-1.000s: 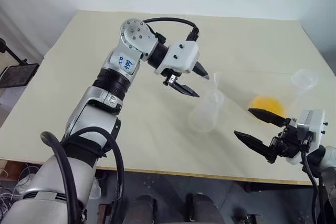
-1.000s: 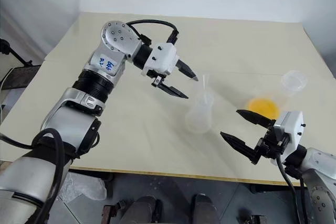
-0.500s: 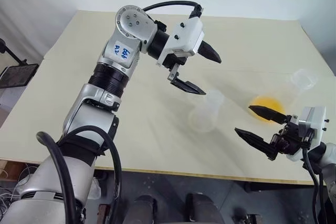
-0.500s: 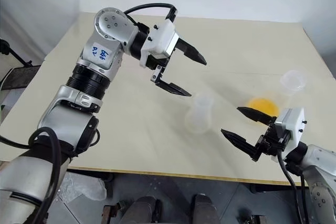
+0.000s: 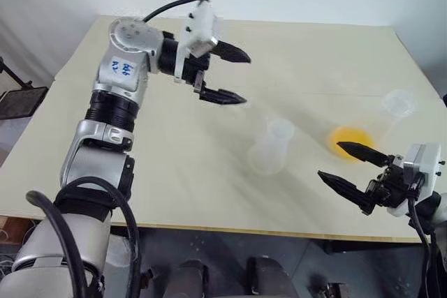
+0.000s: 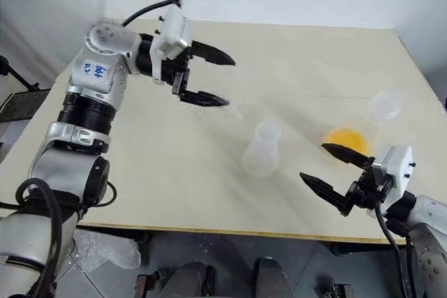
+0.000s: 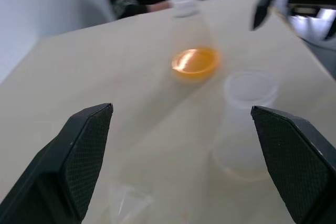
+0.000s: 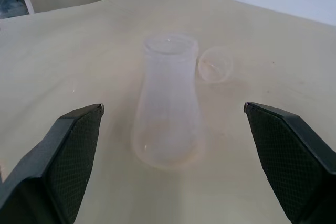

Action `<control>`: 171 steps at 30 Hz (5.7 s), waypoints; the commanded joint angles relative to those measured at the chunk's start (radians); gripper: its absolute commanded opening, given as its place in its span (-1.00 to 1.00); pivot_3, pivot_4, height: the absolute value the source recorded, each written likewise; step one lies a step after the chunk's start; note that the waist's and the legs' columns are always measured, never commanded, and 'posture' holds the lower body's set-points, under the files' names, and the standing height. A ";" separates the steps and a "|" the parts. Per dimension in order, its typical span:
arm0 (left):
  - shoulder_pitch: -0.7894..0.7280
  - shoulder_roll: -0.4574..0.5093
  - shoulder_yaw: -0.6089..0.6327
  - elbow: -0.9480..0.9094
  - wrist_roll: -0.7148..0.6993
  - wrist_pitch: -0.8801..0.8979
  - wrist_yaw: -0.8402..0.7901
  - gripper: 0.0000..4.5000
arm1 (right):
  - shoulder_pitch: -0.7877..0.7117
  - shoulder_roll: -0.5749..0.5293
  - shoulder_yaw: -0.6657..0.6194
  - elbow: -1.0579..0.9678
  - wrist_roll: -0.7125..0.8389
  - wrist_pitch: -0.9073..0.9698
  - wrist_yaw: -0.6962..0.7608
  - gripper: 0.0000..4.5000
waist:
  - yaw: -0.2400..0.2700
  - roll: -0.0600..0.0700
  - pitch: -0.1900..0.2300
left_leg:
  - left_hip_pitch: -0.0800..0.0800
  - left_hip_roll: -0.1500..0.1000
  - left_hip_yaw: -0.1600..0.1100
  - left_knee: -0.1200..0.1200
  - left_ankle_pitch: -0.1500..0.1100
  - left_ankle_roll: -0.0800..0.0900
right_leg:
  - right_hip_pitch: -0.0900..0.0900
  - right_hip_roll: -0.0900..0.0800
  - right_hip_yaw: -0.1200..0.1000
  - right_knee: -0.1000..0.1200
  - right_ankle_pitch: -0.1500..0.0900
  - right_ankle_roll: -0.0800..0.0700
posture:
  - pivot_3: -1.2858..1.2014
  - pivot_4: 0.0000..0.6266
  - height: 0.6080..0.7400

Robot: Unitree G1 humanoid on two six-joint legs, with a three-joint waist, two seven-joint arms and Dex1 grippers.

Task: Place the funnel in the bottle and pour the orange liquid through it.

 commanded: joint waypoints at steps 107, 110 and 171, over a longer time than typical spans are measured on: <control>0.041 0.150 0.025 -0.424 -0.296 0.892 0.122 -0.99 | -0.050 -0.005 0.045 0.015 -0.039 -0.022 -0.014 1.00 | -0.002 0.000 0.000 | -0.001 -0.005 -0.003 0.001 0.000 0.001 | -0.001 -0.002 0.005 0.003 0.001 0.002 | 0.03 -0.52 1.00; 0.023 0.158 -0.014 -0.440 -0.314 0.945 0.083 -0.99 | -0.049 -0.003 0.049 0.016 -0.041 -0.023 -0.015 1.00 | 0.002 -0.001 0.000 | -0.001 -0.005 -0.003 0.001 0.000 0.001 | 0.000 -0.002 0.006 0.003 0.001 0.002 | 0.03 -0.52 1.00; -0.342 -0.058 -0.461 -0.027 -0.061 0.982 -0.243 -0.99 | 0.113 0.132 0.135 -0.101 -0.090 -0.097 -0.118 1.00 | 0.000 0.000 0.001 | -0.002 -0.006 -0.003 0.001 0.000 0.001 | -0.001 -0.002 0.007 0.001 0.001 0.002 | 0.03 -0.52 1.00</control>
